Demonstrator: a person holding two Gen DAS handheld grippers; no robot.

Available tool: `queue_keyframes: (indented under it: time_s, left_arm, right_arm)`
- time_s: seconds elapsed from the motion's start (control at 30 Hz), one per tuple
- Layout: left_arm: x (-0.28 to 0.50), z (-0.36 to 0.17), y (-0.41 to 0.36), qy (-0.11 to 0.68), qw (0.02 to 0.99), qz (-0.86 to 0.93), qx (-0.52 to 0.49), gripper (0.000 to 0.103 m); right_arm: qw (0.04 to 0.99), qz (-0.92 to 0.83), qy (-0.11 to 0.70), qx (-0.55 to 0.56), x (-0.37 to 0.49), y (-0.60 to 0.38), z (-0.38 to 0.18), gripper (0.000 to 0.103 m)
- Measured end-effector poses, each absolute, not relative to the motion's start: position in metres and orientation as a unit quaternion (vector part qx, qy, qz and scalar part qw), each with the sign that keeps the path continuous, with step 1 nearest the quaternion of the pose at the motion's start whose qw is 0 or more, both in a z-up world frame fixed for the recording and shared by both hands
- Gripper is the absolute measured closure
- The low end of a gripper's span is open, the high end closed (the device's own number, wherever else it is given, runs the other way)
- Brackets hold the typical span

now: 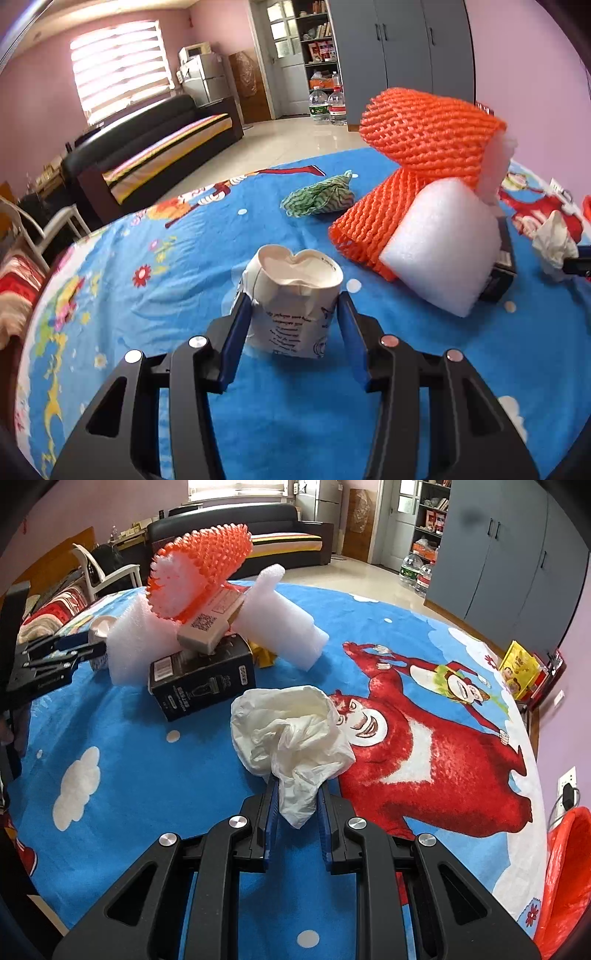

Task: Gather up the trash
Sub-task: 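Grasp the crumpled paper with the left tool while the right tool grasps the white tissue, then carry the paper cup and tissue over the red bin and open both tools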

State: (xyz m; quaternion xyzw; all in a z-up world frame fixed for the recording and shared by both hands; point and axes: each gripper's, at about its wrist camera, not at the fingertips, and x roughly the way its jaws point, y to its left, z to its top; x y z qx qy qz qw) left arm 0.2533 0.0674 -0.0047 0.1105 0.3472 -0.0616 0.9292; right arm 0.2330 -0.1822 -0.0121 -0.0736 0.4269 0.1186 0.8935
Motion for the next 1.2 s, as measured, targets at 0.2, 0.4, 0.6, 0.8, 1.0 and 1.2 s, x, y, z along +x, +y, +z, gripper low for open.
queue_keyframes:
  time_s: [0.2,0.4,0.6,0.8,1.0,1.2]
  left_arm:
    - [0.241,0.010,0.061,0.330,0.936,-0.080,0.097,0.058]
    - [0.202,0.032,0.034,0.286,0.945,-0.116,0.112,0.058]
    - [0.178,0.055,-0.006,0.253,0.945,-0.169,0.117,0.058]
    - [0.163,0.067,-0.047,0.241,0.939,-0.216,0.112,0.058]
    - [0.151,0.069,-0.093,0.241,0.933,-0.246,0.108,0.057]
    - [0.146,0.078,-0.132,0.233,0.932,-0.261,0.094,0.057]
  right_arm:
    - [0.899,0.129,0.412,-0.066,0.226,-0.183,0.000,0.084]
    - [0.906,0.135,0.398,-0.052,0.215,-0.191,0.011,0.084]
    - [0.919,0.129,0.372,-0.031,0.201,-0.210,0.030,0.084]
    - [0.931,0.107,0.349,-0.002,0.186,-0.238,0.042,0.084]
    - [0.947,0.090,0.309,0.010,0.171,-0.255,0.057,0.084]
    - [0.961,0.073,0.266,0.014,0.147,-0.263,0.071,0.084]
